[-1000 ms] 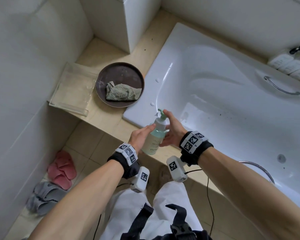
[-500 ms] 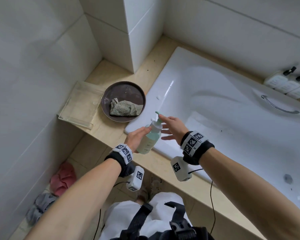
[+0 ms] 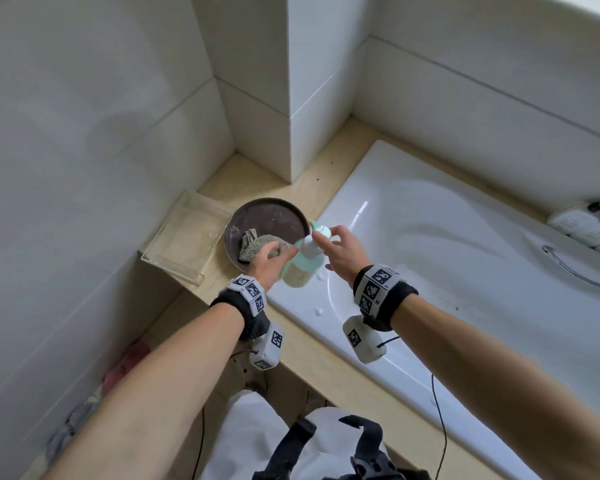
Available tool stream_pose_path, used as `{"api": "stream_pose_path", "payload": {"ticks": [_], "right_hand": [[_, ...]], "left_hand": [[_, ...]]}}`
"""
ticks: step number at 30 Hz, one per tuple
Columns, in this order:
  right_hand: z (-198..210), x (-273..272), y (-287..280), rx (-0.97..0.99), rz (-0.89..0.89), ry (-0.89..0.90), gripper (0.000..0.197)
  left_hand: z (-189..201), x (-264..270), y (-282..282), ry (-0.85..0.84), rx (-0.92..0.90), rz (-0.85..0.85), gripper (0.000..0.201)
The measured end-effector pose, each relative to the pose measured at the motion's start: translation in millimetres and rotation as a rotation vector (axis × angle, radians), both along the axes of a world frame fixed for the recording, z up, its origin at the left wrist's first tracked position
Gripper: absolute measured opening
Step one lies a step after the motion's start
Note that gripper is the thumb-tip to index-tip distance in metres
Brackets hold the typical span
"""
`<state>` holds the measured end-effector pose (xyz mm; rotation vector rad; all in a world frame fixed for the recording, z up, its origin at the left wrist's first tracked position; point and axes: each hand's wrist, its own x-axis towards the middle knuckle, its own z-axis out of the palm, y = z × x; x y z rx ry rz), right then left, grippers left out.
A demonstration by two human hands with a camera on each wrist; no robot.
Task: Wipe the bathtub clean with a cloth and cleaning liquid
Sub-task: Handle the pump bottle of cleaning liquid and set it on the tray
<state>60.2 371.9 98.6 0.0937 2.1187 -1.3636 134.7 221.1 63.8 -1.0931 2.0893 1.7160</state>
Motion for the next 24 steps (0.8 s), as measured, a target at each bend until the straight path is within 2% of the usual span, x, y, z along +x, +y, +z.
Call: {"api": "stream_pose_path", "payload": {"ticks": [3, 5, 10, 13, 20, 24], "right_hand": [[-10.4, -15.8, -26.1, 0.048, -0.047, 0.061, 0.043], [-18.6, -28.9, -45.1, 0.048, -0.098, 0.059, 0.045], [-46.2, -60.7, -91.7, 0.086, -0.184, -0.002, 0.044], [-64.8, -77.9, -115.9, 0.145, -0.204, 0.020, 0.045], [-108.1, -108.3, -155.0, 0.244, -0.310, 0.025, 0.047], [-123.7, -118.7, -169.9, 0.241, -0.347, 0.016, 0.040]], "left_hand": [[-5.4, -16.3, -34.0, 0.004, -0.039, -0.029, 0.065], [-7.1, -29.9, -60.1, 0.000, -0.078, -0.082, 0.068], [-13.8, -69.0, -124.3, -0.029, -0.189, -0.189, 0.060], [-27.8, -84.7, -154.6, -0.070, -0.232, -0.244, 0.056], [-69.3, -112.9, -195.4, -0.151, -0.212, -0.370, 0.054], [-83.5, -123.5, -207.1, -0.166, -0.193, -0.407, 0.053]]}}
